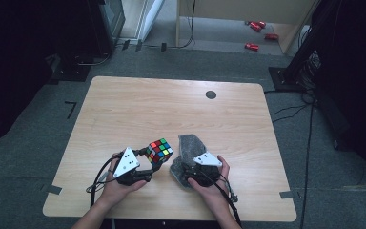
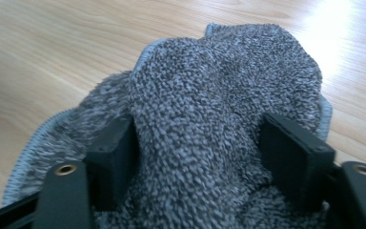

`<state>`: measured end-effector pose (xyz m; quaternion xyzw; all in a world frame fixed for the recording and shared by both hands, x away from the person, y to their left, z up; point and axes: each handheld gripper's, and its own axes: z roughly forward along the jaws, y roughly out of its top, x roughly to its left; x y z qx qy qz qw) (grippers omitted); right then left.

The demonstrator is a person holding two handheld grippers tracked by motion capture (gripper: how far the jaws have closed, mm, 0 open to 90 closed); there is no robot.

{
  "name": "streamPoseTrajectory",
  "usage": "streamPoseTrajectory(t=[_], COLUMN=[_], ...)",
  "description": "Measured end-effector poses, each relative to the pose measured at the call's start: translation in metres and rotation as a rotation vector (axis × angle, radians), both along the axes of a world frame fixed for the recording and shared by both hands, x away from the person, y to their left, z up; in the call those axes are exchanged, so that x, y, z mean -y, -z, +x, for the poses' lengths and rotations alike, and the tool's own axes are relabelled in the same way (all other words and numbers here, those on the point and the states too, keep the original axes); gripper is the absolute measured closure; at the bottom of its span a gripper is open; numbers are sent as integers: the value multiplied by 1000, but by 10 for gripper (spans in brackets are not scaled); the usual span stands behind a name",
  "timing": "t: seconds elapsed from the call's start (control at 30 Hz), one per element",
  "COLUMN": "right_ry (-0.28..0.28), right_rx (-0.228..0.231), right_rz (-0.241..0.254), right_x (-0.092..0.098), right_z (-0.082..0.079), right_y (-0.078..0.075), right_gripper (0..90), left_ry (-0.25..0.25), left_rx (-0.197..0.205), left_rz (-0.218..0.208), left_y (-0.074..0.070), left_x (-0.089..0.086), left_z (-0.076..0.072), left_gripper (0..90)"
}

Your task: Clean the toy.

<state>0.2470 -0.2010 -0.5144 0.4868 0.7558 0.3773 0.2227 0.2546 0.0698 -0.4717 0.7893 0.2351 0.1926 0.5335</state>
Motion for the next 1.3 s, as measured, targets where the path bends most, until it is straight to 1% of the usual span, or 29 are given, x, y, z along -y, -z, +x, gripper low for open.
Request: streamPoseTrajectory(t=[0.07, 0.13, 0.2, 0.23, 0.27, 0.33, 0.4, 0.43, 0.47, 0.5, 0.57, 0.63, 0.67, 0.7, 0.8, 0.83, 0.9, 0.97, 1.0, 1.03, 1.07, 1.1, 1.13, 1.2, 1.23, 1.3], right_ry=[4, 12, 27, 35, 40, 44, 35, 30, 16, -1, -43, -95, -113, -127, -179, -188, -219, -257, -270, -273, -271, -260, -243, -217, -205, -183], right_rx=[4, 5, 12, 16, 14, -7, -32, -31, -19, 8, 77, 156, 192, 224, 294, 312, 346, 352, 345, 337, 336, 323, 305, 287, 282, 253], right_rz=[-8, -34, -42, -50, -48, -14, 44, 72, 91, 111, 151, 214, 247, 270, 340, 355, 361, 361, 349, 330, 330, 343, 344, 334, 326, 323], right_x=[0, -2, -1, 0, 1, 7, 14, 17, 19, 20, 21, 21, 21, 21, 17, 15, 8, 0, -4, -7, -7, -5, -3, 3, 6, 10], right_z=[0, -1, -1, -1, -1, 1, 4, 4, 3, 1, -6, -16, -21, -26, -41, -45, -53, -57, -58, -57, -56, -54, -51, -46, -44, -40], right_y=[1, 4, 6, 5, 5, 3, 0, -2, -4, -8, -21, -39, -47, -54, -70, -74, -77, -78, -77, -75, -72, -70, -69, -65, -63, -60], right_gripper=[354, 402, 495, 559, 603, 678, 721, 732, 738, 741, 742, 740, 739, 738, 736, 734, 731, 729, 728, 727, 726, 725, 723, 719, 718, 717], left_ry=[-3, -3, 1, 4, 8, 16, 27, 31, 34, 37, 43, 54, 61, 68, 93, 102, 128, 156, 171, 176, 172, 172, 174, 169, 165, 159], left_rx=[-10, -20, -22, -24, -24, -22, -23, -21, -21, -20, -24, -29, -30, -32, -26, -18, -14, 13, 28, 41, 52, 55, 49, 43, 44, 47], left_rz=[-9, -12, -8, -7, -4, -4, -1, 2, 7, 13, 25, 36, 44, 53, 82, 82, 61, 60, 62, 66, 78, 78, 67, 45, 42, 32], left_y=[-1, 0, 0, 1, 1, 1, 0, 0, 0, 1, 2, 4, 6, 8, 12, 12, 12, 12, 11, 10, 10, 9, 9, 8, 7, 6], left_x=[-1, -1, -1, -1, -1, 0, 1, 2, 3, 3, 6, 8, 10, 13, 23, 26, 31, 36, 38, 39, 39, 39, 37, 34, 32, 29], left_z=[0, 1, 1, 0, 0, -1, -2, -2, -3, -3, -4, -4, -5, -5, -11, -13, -19, -26, -29, -31, -32, -32, -31, -29, -28, -27], left_gripper=[345, 345, 345, 345, 345, 345, 345, 345, 345, 345, 345, 345, 345, 345, 345, 345, 345, 345, 345, 345, 346, 346, 346, 346, 346, 346])
